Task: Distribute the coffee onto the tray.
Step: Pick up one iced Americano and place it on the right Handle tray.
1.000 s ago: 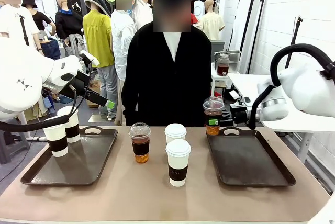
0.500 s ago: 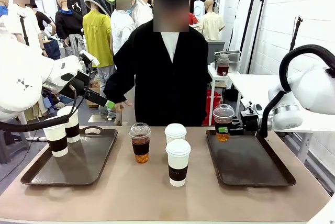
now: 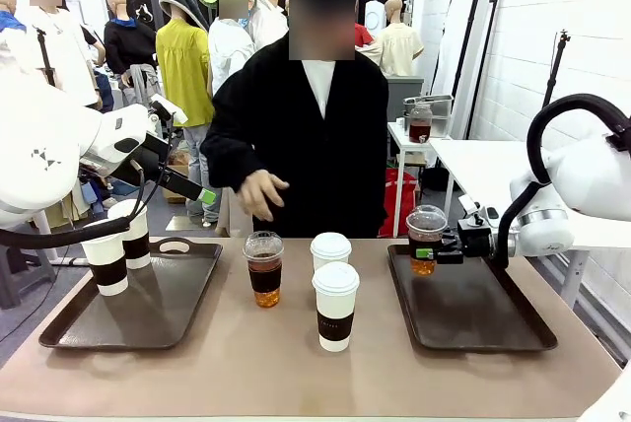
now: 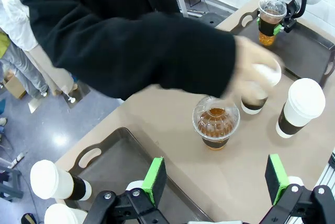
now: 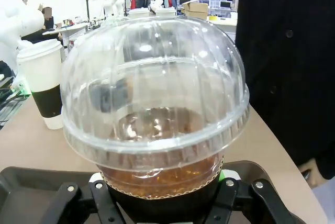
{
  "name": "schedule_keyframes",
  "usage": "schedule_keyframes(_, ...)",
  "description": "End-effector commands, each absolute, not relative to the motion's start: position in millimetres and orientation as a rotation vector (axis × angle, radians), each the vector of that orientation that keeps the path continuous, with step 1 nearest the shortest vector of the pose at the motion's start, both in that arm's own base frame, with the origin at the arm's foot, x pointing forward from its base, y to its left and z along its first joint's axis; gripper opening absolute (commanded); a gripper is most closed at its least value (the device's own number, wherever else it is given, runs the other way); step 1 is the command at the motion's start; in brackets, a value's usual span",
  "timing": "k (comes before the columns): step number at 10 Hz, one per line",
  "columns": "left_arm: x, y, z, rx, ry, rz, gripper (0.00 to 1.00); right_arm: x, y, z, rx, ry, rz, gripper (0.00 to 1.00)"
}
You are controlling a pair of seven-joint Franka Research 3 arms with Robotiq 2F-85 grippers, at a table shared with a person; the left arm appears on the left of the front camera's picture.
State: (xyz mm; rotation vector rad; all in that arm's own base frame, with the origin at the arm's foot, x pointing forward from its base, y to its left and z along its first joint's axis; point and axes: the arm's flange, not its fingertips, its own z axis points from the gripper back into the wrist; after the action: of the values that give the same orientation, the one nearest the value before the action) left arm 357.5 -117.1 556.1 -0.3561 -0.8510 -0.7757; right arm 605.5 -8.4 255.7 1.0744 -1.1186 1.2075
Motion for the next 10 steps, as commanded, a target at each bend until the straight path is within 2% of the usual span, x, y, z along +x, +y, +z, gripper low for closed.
schedule_keyframes(1, 357, -115, 556, -0.367, -0.843, -0.778, 1.00, 620, -10, 259, 1.104, -1.182, 1.187, 0.67)
schedule_keyframes(10, 357, -115, 556, -0.367, -0.843, -0.778, 1.00, 654, -14, 238, 1.140, -1.128, 1.104, 0.67)
